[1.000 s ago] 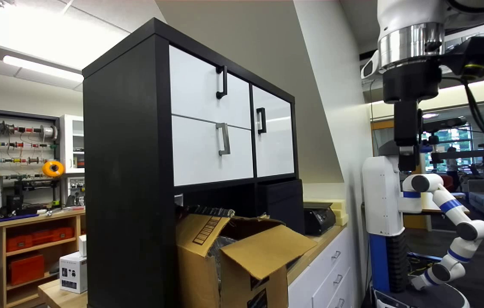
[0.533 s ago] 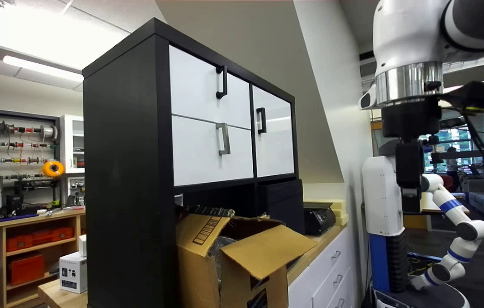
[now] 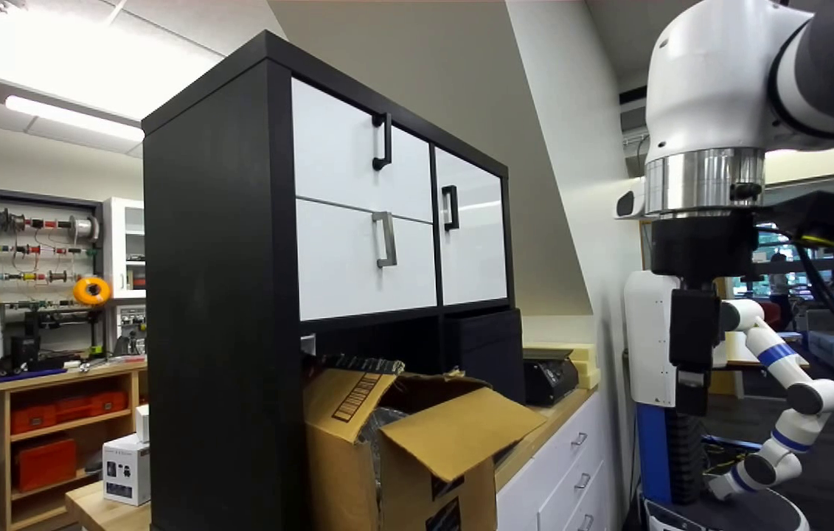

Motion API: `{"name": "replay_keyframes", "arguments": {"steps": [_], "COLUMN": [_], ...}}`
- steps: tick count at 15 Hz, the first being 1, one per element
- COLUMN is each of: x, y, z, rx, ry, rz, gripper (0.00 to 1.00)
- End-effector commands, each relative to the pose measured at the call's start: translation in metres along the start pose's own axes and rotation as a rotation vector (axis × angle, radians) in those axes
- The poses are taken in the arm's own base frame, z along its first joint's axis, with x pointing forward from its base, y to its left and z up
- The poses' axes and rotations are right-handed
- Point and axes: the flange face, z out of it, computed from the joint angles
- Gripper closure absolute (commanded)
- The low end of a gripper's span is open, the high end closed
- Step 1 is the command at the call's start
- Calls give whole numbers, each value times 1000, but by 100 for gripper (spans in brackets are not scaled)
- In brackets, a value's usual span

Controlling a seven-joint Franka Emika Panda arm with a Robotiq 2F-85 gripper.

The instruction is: Push in the brown box

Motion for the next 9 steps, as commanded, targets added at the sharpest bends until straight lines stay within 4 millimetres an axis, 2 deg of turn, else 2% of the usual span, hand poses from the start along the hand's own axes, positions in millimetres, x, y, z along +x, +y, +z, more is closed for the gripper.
{"name": "replay_keyframes", "arguments": {"steps": [1,9], "x": [-4,0], "y": [-8,-24], "z": [16,52], "rx": [34,61], "ry": [53,125], "rz": [-2,-43], "gripper": [0,0]}}
